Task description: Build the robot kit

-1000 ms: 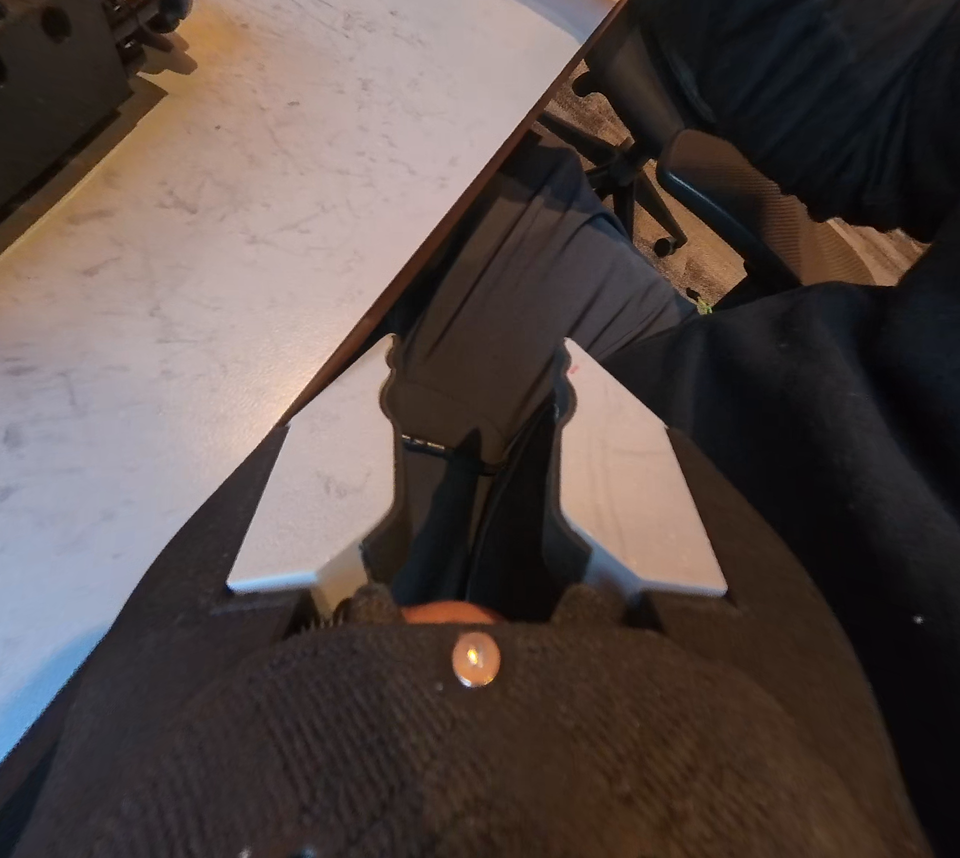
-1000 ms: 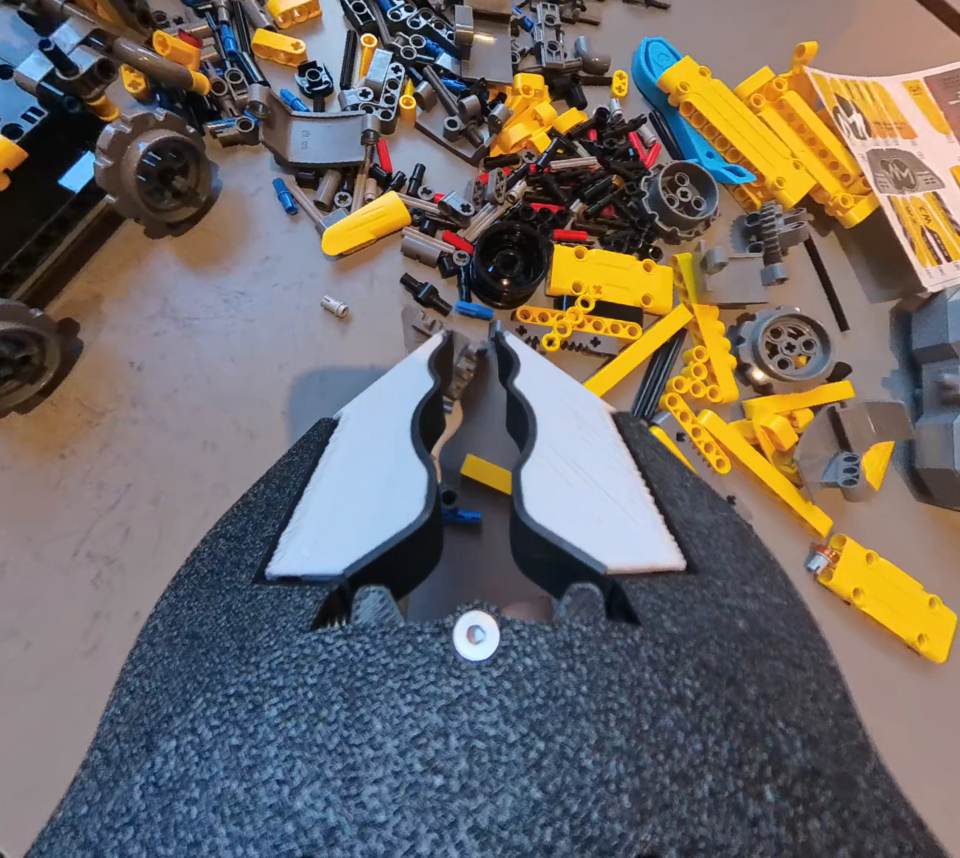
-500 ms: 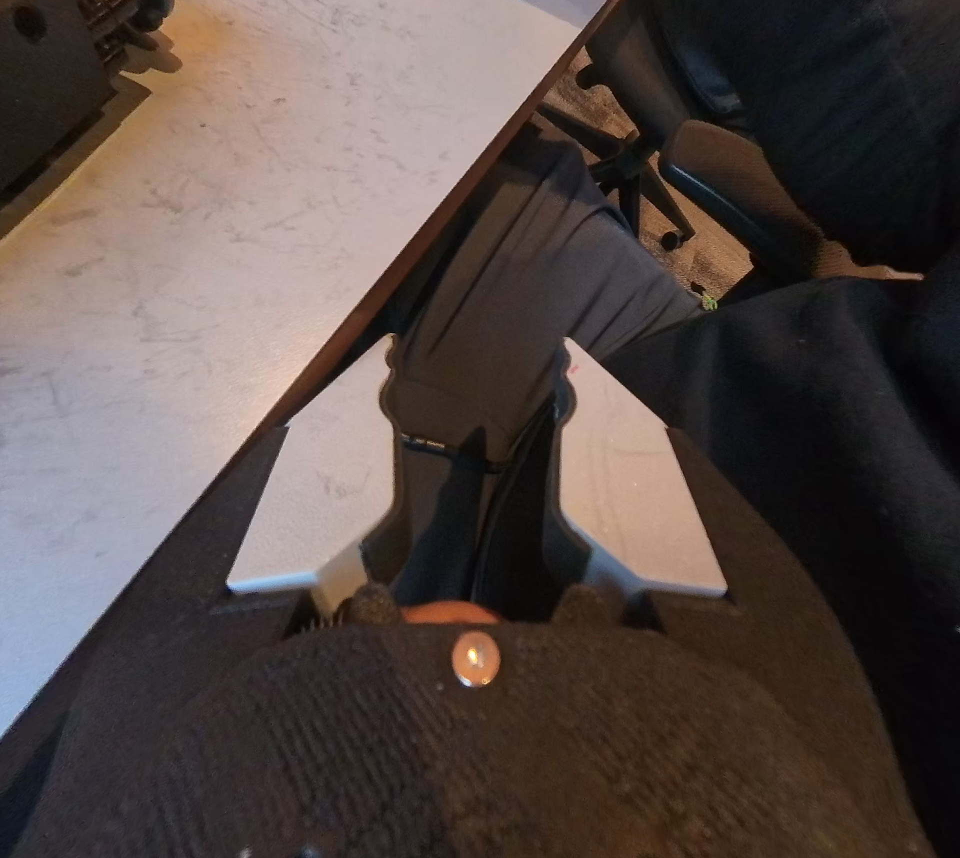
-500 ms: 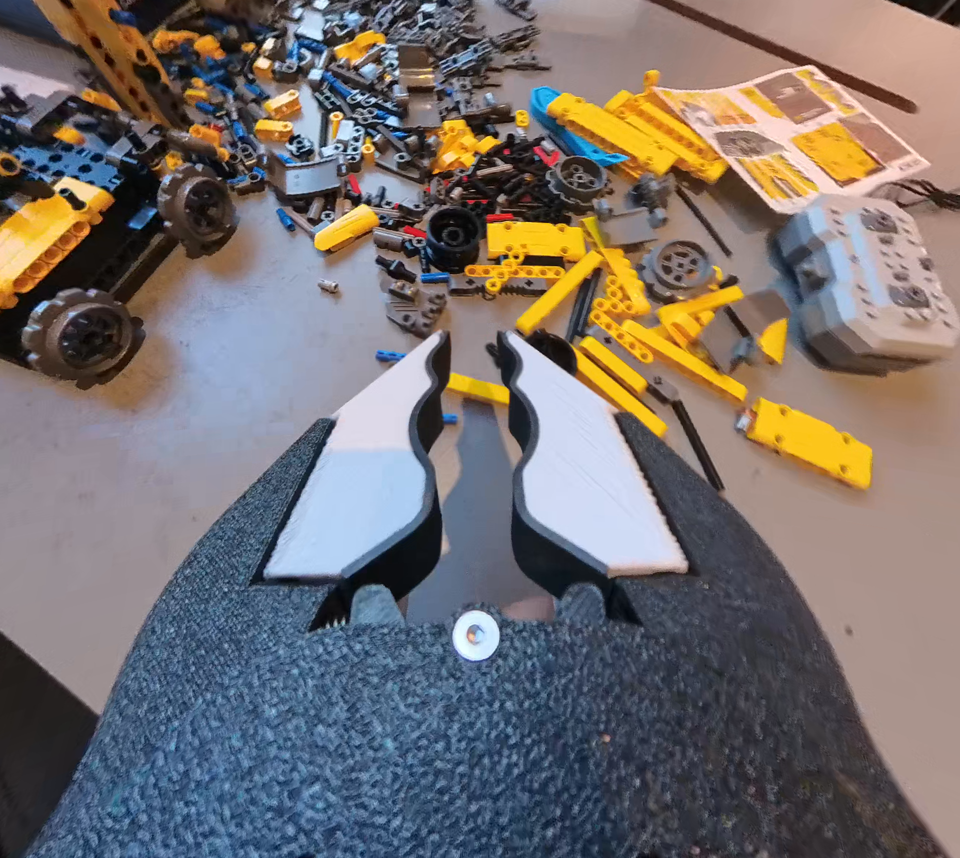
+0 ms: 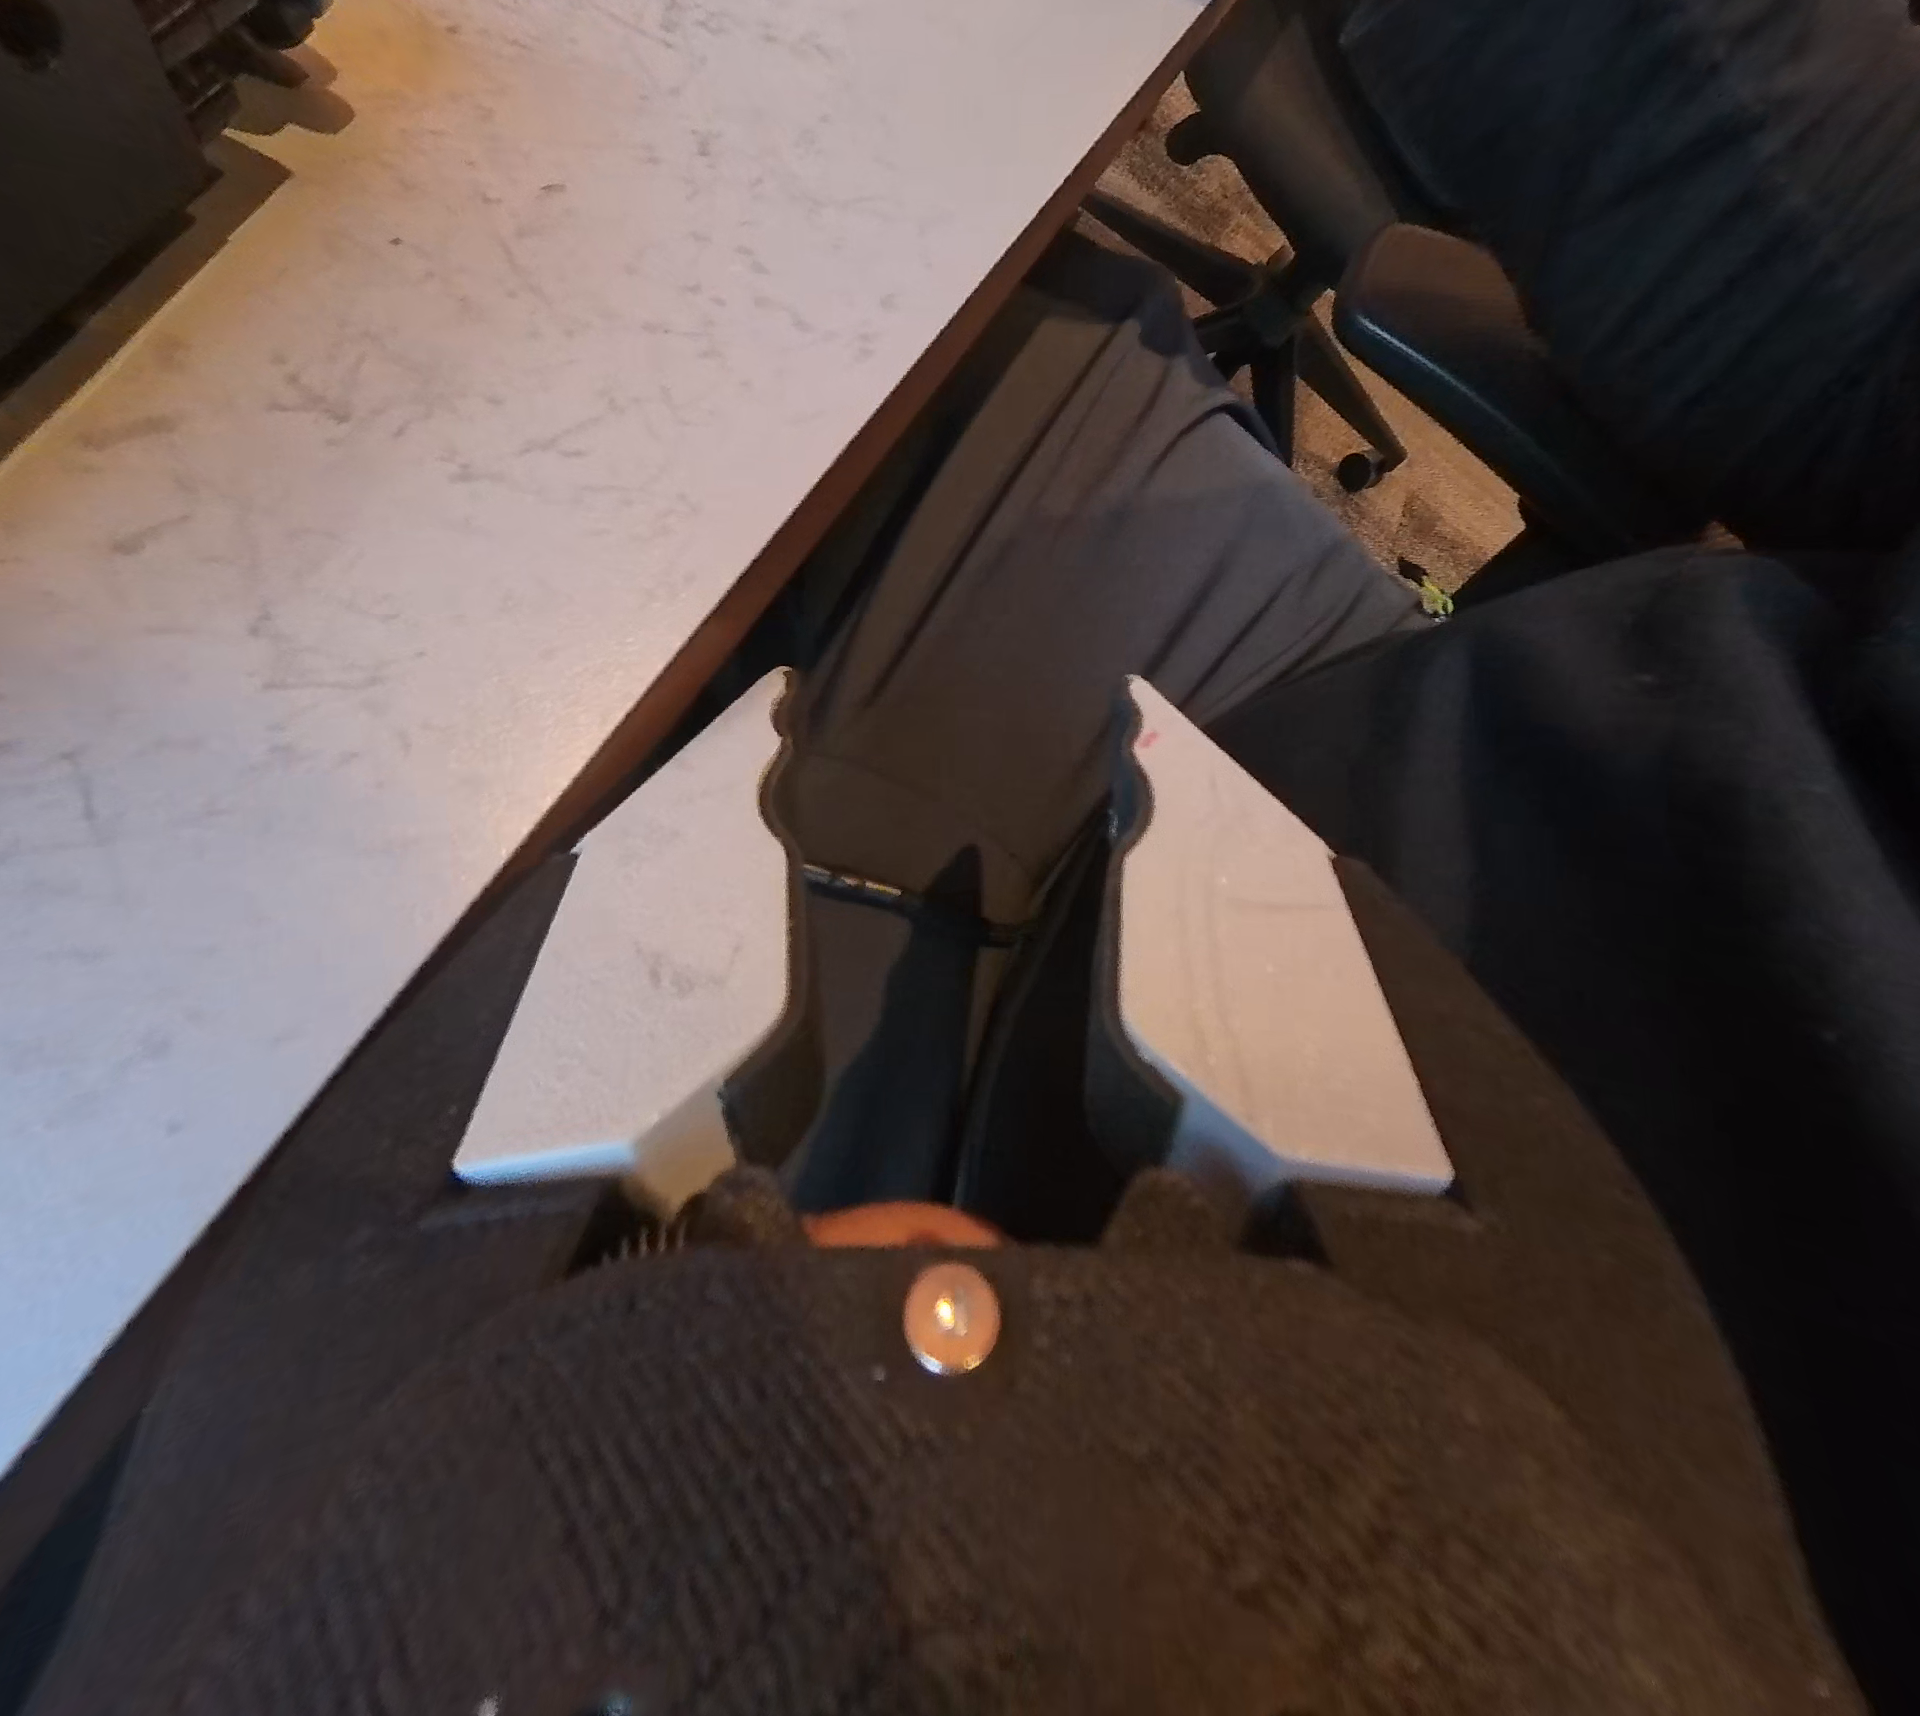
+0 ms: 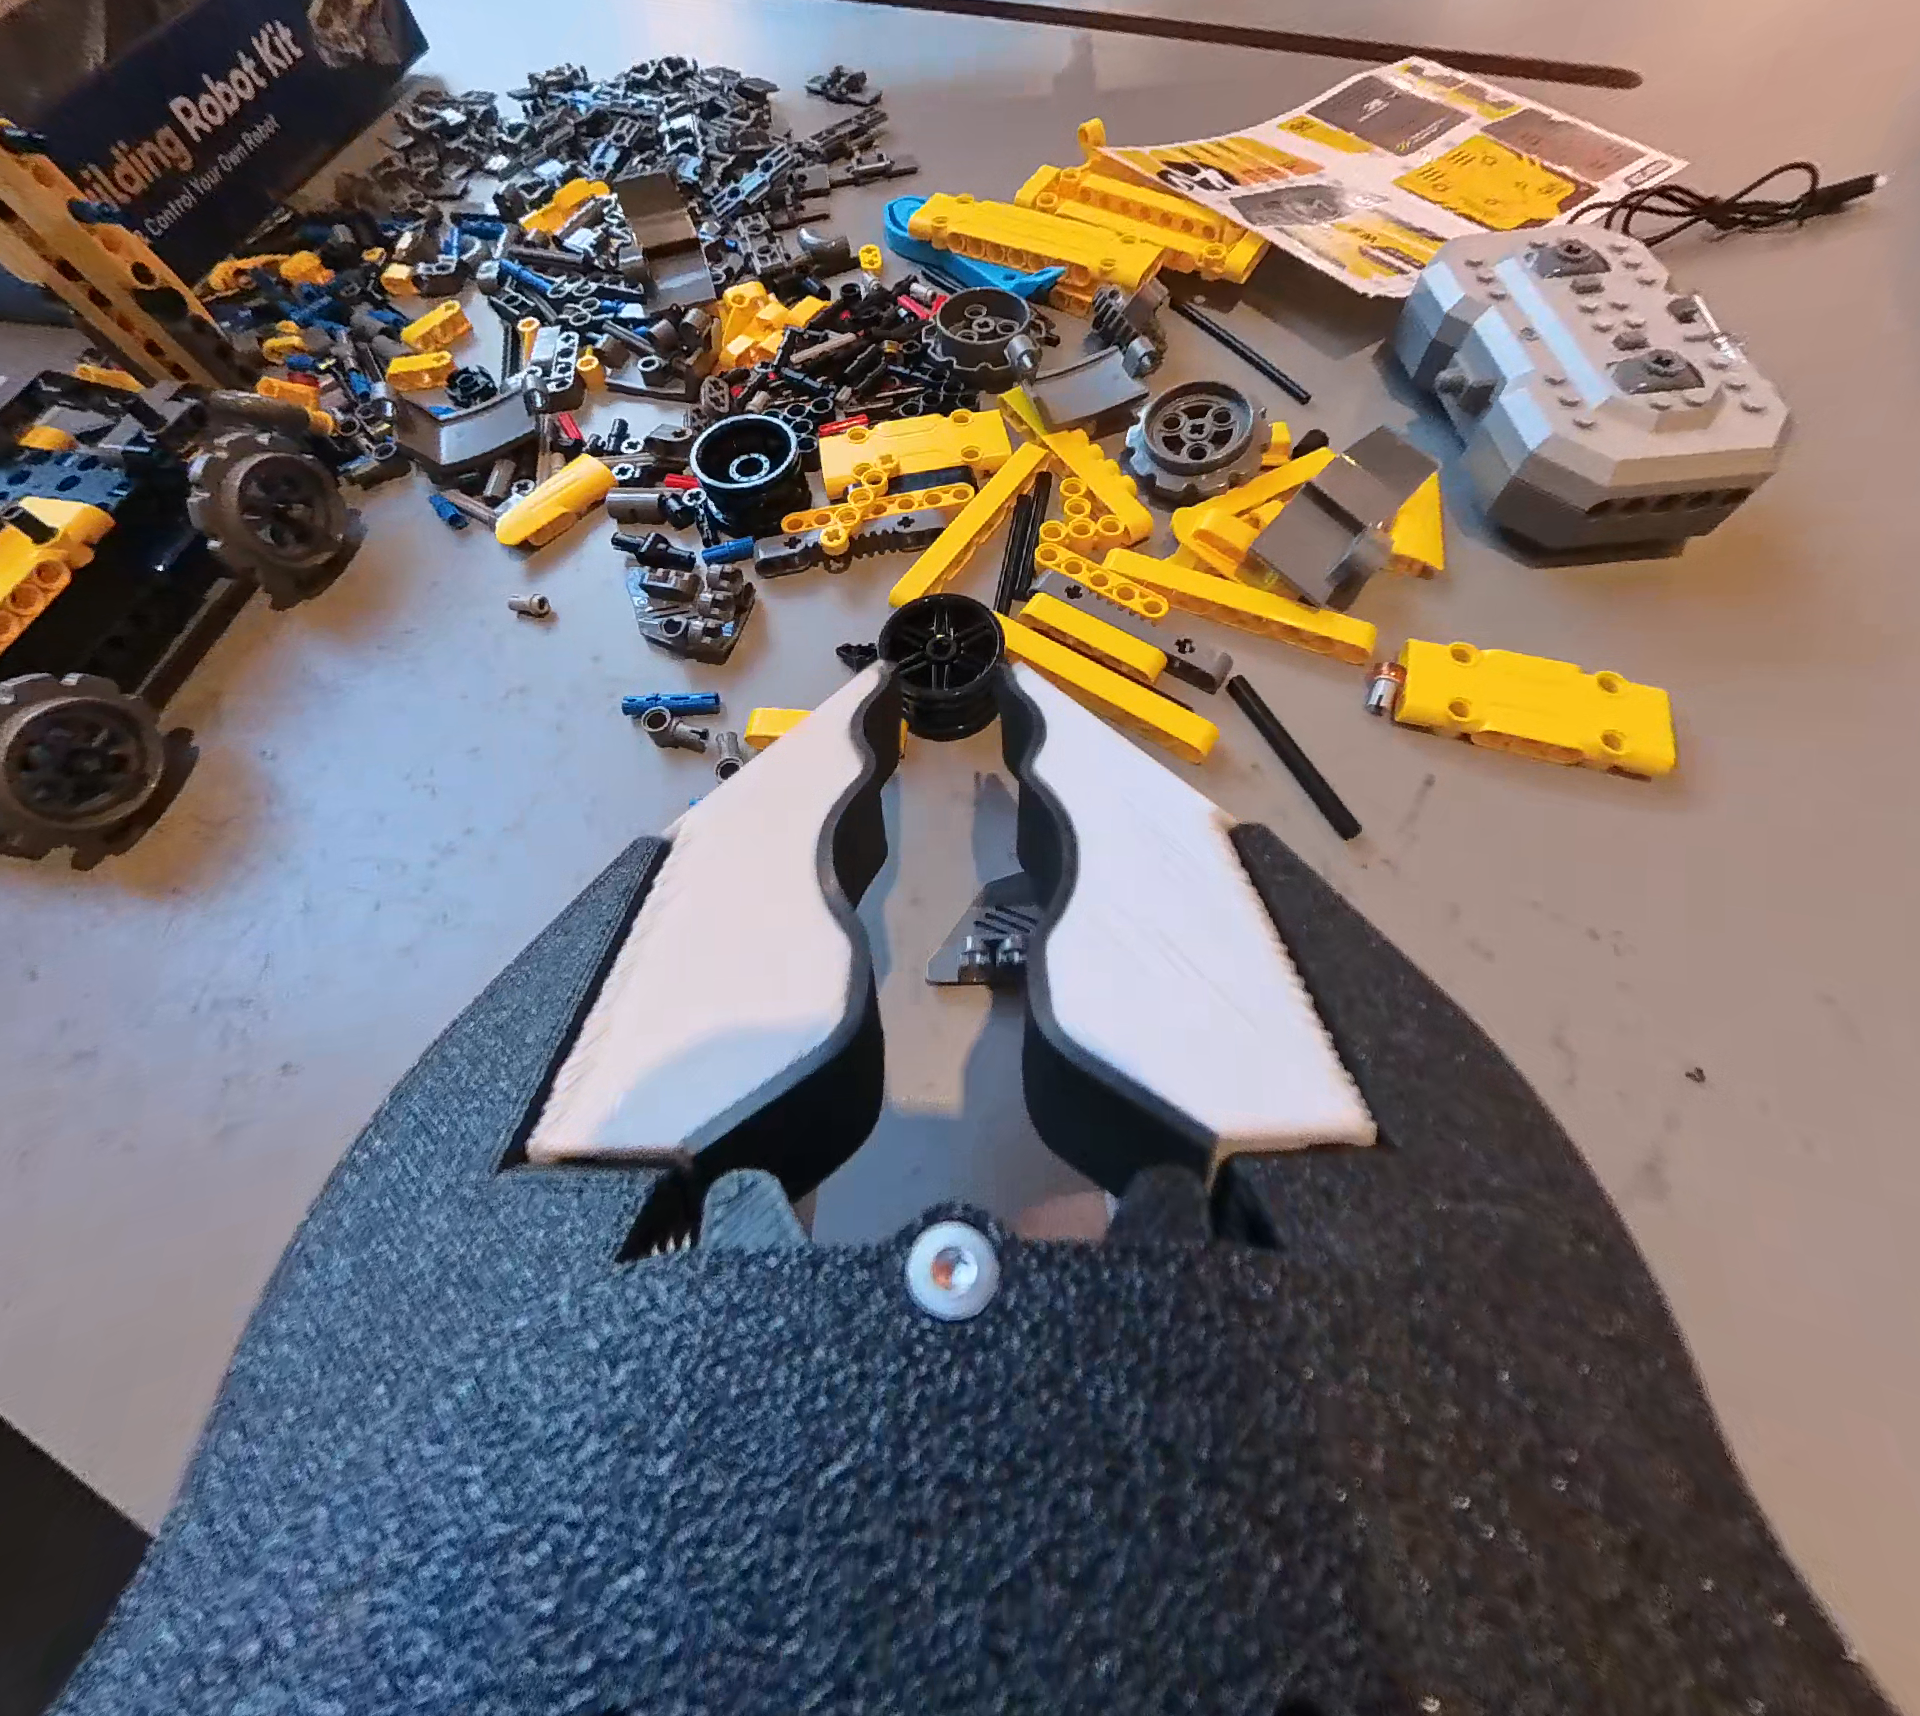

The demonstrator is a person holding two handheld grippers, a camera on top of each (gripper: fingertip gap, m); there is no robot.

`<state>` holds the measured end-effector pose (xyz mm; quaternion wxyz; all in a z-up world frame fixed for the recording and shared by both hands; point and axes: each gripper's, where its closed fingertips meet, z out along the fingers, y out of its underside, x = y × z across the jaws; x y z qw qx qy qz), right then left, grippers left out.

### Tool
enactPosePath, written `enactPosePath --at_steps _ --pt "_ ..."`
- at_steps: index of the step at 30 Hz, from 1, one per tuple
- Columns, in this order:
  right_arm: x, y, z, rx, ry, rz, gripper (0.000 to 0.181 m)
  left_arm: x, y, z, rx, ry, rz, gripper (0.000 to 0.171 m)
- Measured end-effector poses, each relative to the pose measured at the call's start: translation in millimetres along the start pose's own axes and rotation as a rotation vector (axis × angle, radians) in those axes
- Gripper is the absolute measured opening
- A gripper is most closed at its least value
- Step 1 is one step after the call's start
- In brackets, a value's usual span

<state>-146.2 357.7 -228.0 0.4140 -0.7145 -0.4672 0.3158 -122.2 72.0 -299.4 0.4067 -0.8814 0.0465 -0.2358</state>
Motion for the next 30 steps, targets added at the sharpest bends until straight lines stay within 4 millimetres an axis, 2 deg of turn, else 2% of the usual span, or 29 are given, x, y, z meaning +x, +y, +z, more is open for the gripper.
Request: enactPosePath --at_steps 30 --pt "-4.0 9.5 8.3 -0.065 -0.068 0.043 0.021 3.1 0.1 0.8 -0.001 0.014 0.002 0.058"
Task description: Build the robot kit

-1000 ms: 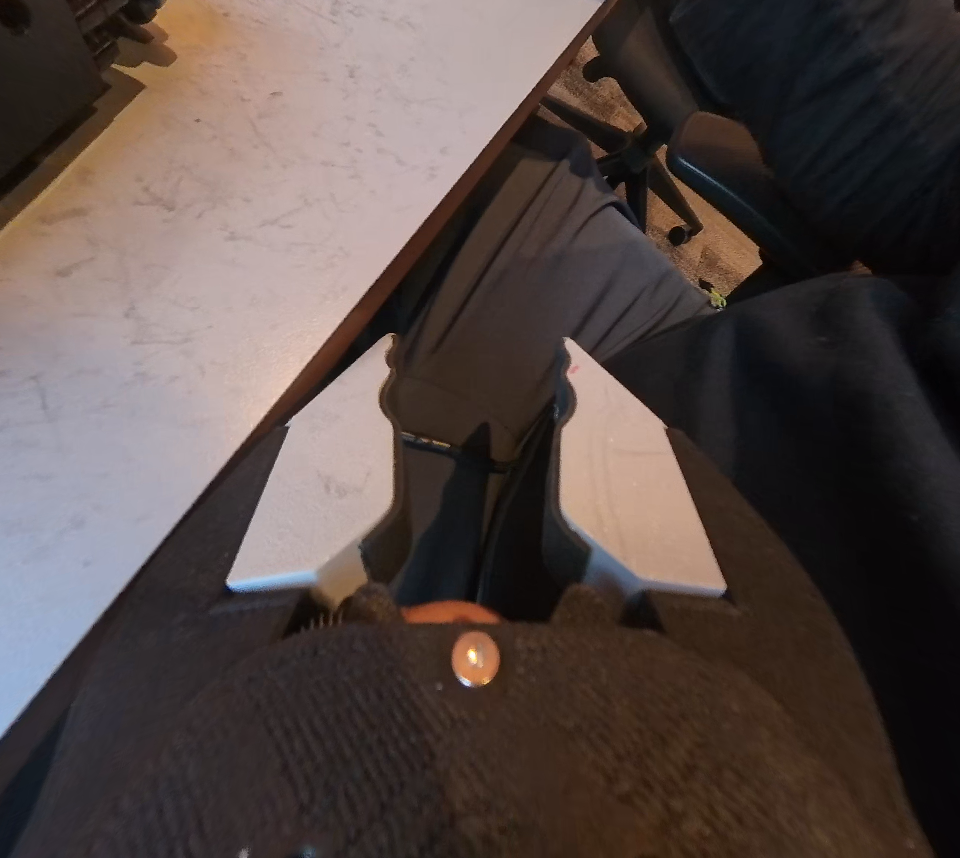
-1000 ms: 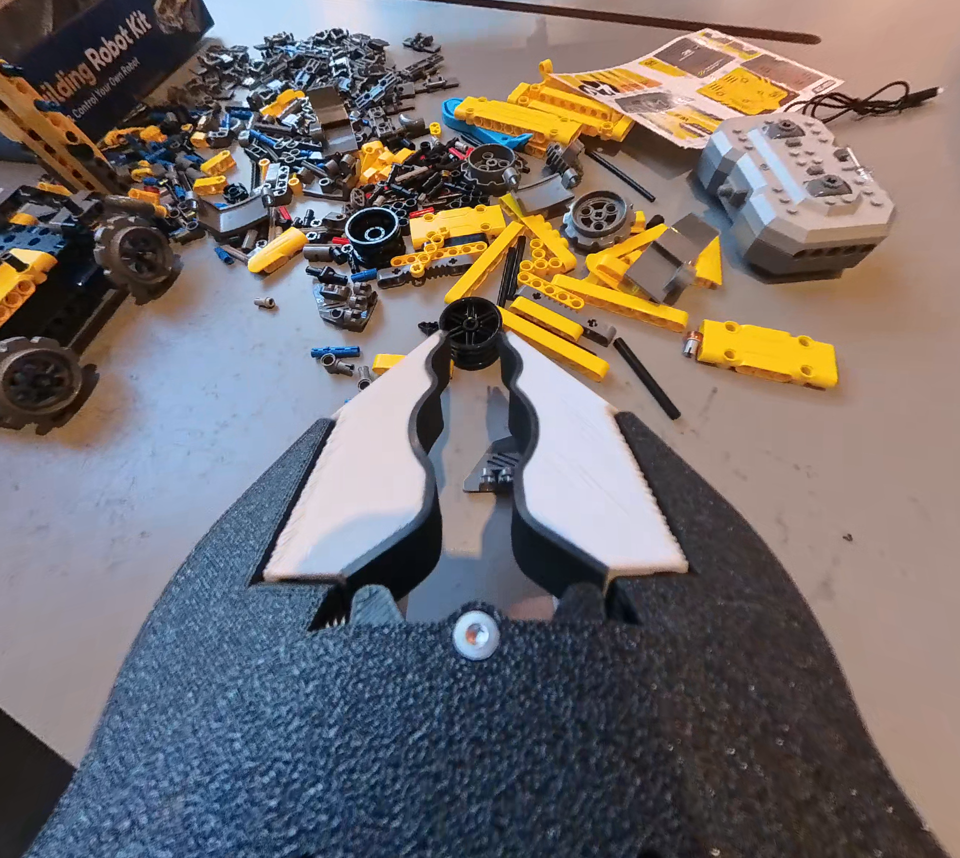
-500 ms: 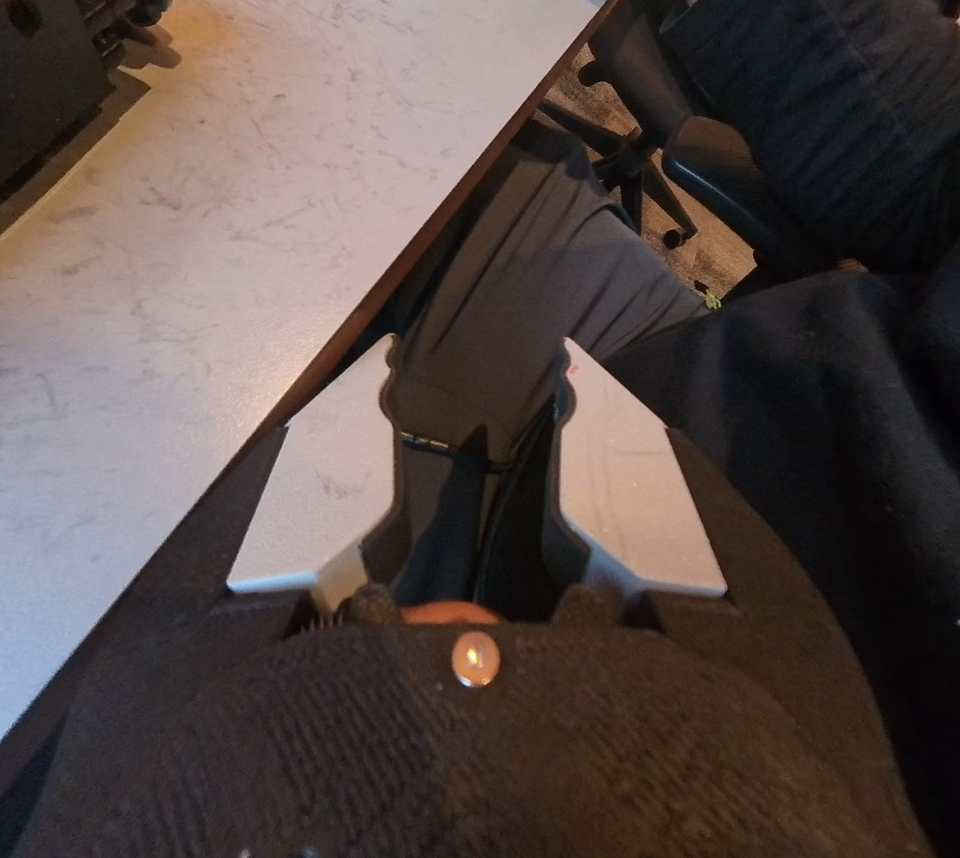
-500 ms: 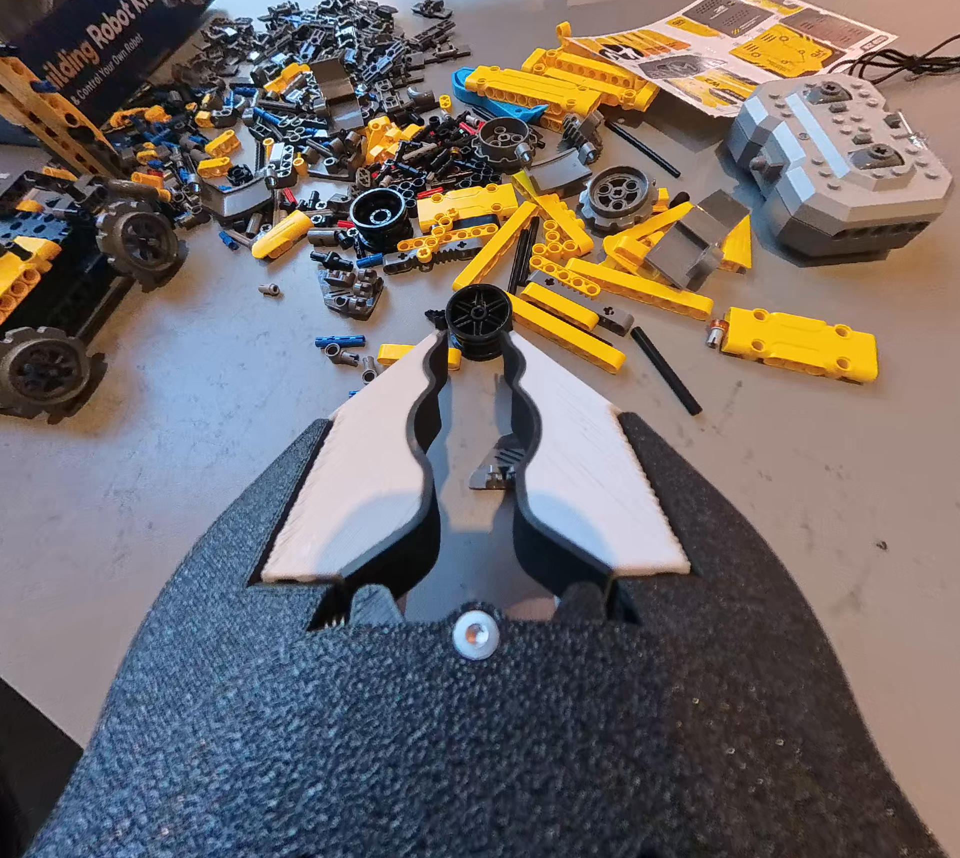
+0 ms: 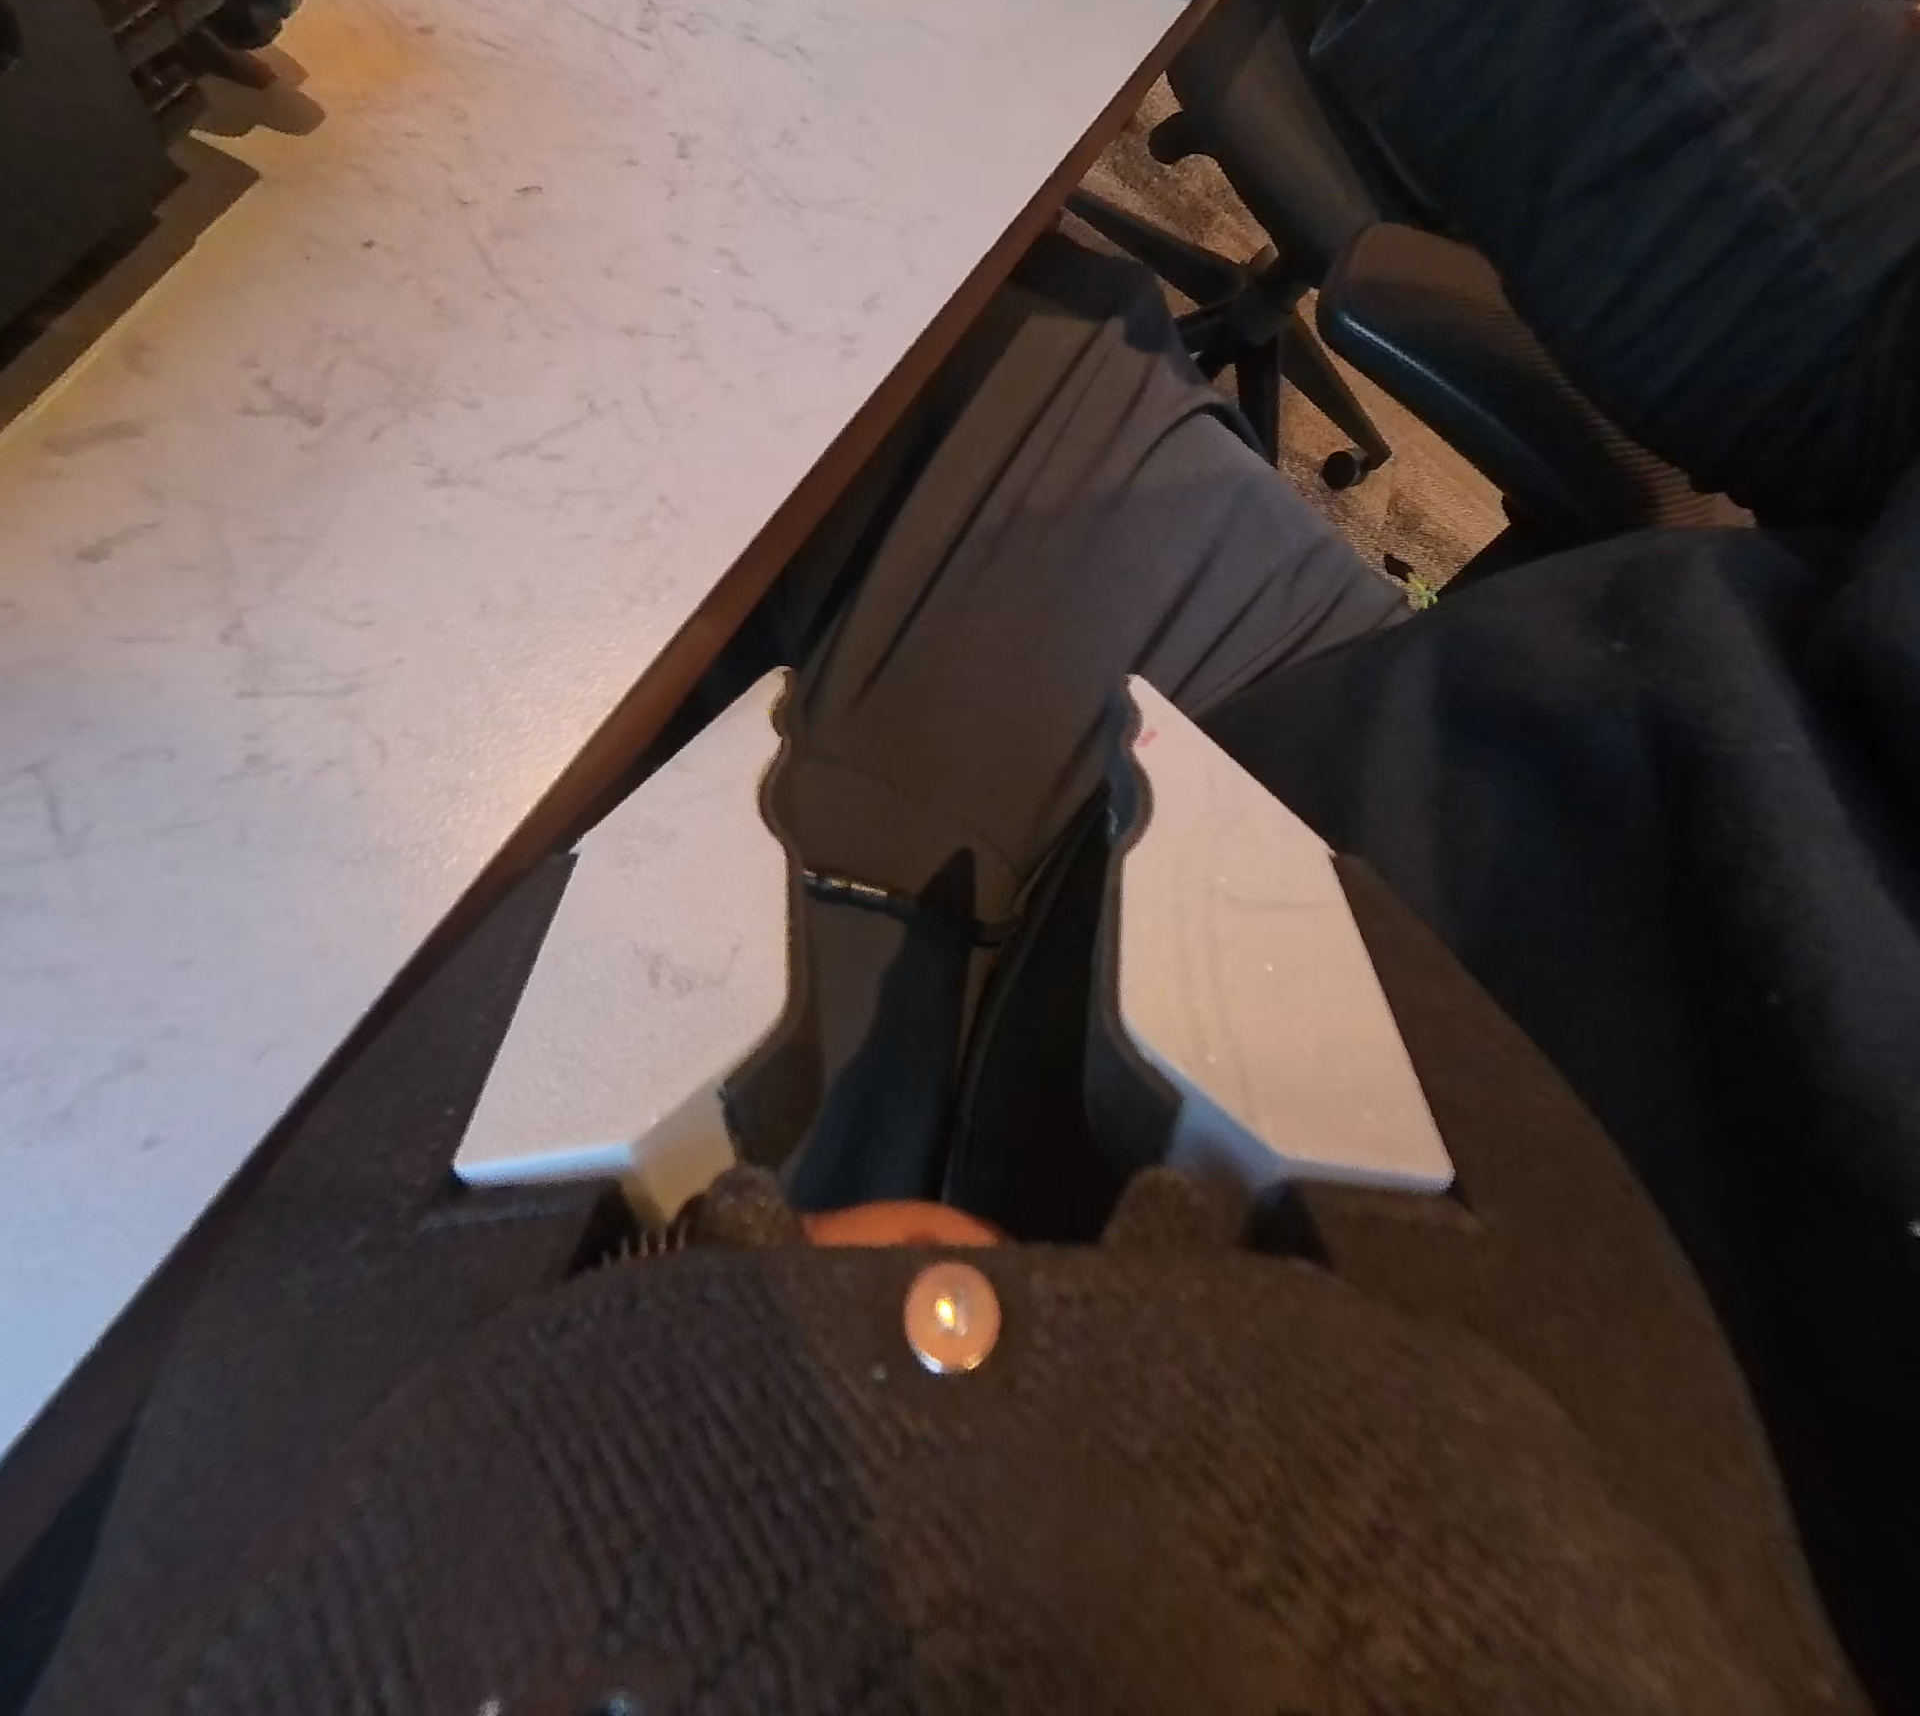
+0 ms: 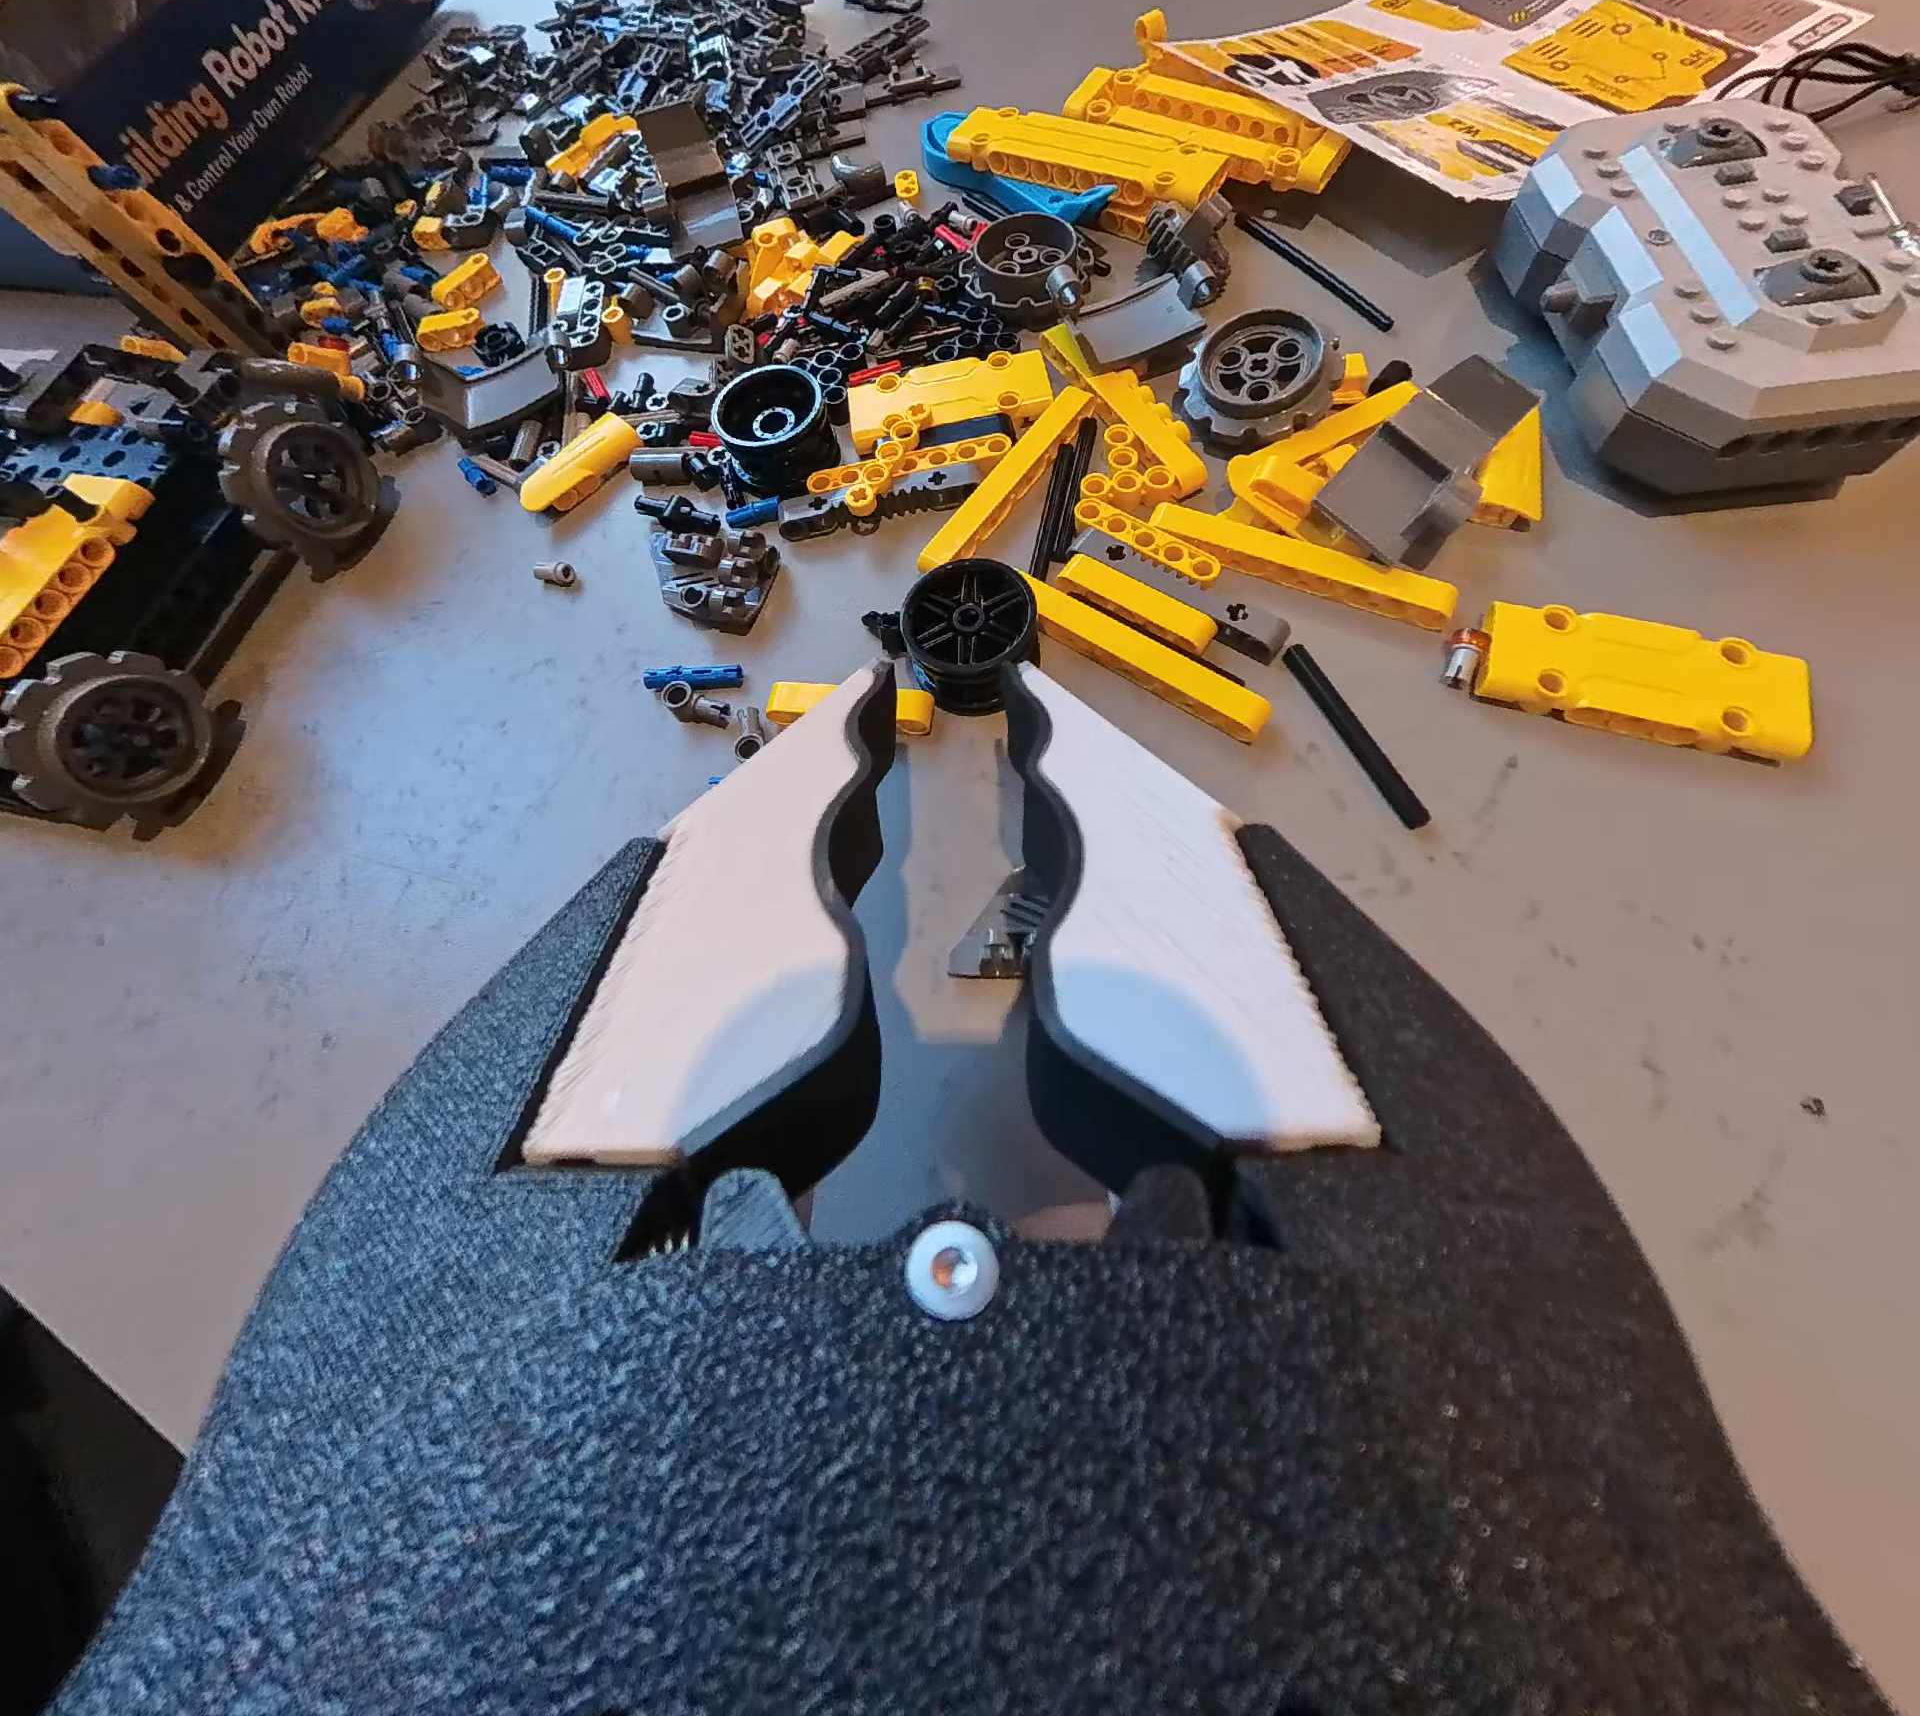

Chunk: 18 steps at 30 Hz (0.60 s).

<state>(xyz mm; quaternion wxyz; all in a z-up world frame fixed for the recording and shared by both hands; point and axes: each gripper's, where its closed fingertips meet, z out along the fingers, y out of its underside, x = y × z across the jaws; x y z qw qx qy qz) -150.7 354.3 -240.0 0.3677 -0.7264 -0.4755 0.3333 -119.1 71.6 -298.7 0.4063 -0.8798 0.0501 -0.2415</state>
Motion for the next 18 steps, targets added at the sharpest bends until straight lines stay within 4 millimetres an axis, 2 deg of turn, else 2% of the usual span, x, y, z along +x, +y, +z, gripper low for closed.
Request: enactPosePath --at_steps 11,18 --pt "-1.7 0.9 1.4 -0.008 0.004 -0.019 0.021 0.1 -0.1 -1.9 0.005 0.002 -0.002 0.058" --pt "25.5 -16.1 -18.9 0.157 -0.01 0.213 0.016 1.5 0.4 0.8 -0.004 0.001 0.005 0.058"
